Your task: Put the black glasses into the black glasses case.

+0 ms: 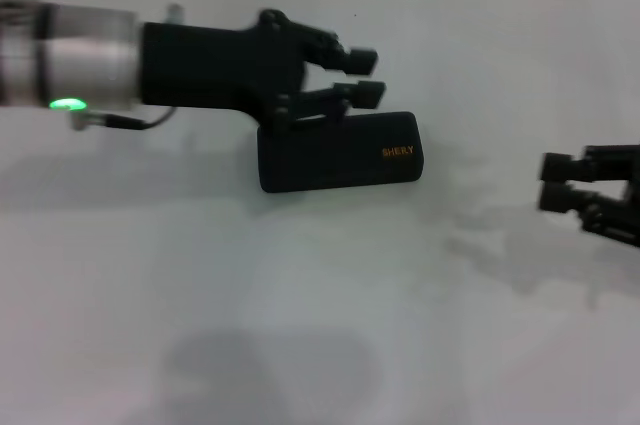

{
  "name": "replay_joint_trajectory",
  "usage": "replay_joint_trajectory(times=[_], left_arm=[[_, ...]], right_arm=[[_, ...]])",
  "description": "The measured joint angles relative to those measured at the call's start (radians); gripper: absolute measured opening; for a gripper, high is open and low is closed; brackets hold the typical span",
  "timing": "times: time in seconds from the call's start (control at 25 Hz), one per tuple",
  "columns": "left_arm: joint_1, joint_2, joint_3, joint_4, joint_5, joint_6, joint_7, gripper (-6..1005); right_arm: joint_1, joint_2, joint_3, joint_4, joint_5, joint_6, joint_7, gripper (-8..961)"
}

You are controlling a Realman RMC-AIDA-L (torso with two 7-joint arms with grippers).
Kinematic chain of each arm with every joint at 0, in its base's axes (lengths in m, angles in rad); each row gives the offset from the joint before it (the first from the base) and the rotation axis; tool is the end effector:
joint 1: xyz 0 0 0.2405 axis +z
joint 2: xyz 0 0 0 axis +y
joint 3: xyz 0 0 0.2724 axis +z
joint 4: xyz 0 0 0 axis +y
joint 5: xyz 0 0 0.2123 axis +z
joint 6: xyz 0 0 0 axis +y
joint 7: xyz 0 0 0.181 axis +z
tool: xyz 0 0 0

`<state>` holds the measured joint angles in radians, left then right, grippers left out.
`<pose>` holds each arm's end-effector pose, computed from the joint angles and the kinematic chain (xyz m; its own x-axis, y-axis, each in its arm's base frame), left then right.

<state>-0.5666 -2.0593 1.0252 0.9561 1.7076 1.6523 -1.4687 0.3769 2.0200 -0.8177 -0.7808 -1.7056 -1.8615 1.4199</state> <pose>-0.1552 0.3578 -0.0177 0.8459 0.0326 0.5323 0.0948 -0.9914 -0.0900 0.2442 0.2987 0.0120 0.7113 -0.2545 -0.6552 -0.3394 -0.9406 -0.0031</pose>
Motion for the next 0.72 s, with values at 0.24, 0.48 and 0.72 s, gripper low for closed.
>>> replay_joint_trajectory(times=[0.24,0.48,0.72], left_arm=[[0.13,0.043,-0.082,-0.062,-0.17,0.227,0.277,336],[0.139,0.112,-0.082,-0.125,-0.126,0.287,0.203,586],[0.167,0.114,-0.092,-0.177,-0.122,0.296,0.223,778]], right_arm=[[0.064,0.005,-0.176,0.001,0.048,0.005,-0.06,401],[0.109,0.006,-0.317,0.002,0.167,0.058,-0.128,556],[0.133,0.008,-0.366,0.004,0.216,0.114,-0.152,719]])
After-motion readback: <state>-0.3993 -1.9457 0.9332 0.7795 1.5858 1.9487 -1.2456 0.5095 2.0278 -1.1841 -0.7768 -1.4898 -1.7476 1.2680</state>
